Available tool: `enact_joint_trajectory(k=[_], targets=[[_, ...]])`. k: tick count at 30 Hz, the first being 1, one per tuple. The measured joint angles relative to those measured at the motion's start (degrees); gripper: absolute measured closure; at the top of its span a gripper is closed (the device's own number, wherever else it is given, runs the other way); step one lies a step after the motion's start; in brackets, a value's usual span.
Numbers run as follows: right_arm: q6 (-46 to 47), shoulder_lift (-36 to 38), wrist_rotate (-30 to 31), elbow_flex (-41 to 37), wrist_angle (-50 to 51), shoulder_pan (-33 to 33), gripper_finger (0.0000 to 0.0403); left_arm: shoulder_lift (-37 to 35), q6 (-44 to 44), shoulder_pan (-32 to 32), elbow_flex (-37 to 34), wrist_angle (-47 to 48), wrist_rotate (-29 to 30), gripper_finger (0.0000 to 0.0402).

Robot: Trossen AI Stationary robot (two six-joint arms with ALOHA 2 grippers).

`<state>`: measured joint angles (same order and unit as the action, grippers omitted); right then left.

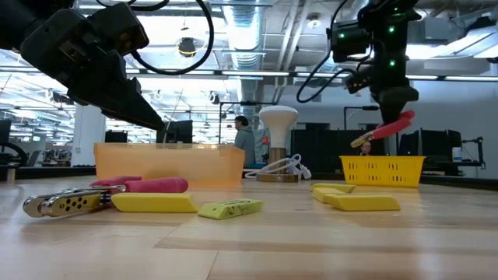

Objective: Pick & Place School Supplies
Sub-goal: Put the pink hole puncher into the yellow bin

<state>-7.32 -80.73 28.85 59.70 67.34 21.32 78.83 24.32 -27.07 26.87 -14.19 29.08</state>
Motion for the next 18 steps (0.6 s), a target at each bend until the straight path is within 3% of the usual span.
enact_joint_trajectory(k=[18], targets=[[-11.7,-1.0,1.1,0.0,-0.1,2.6,0.0374,0.0,0.0,0.0,0.0,-0.2,0.0,0.027]])
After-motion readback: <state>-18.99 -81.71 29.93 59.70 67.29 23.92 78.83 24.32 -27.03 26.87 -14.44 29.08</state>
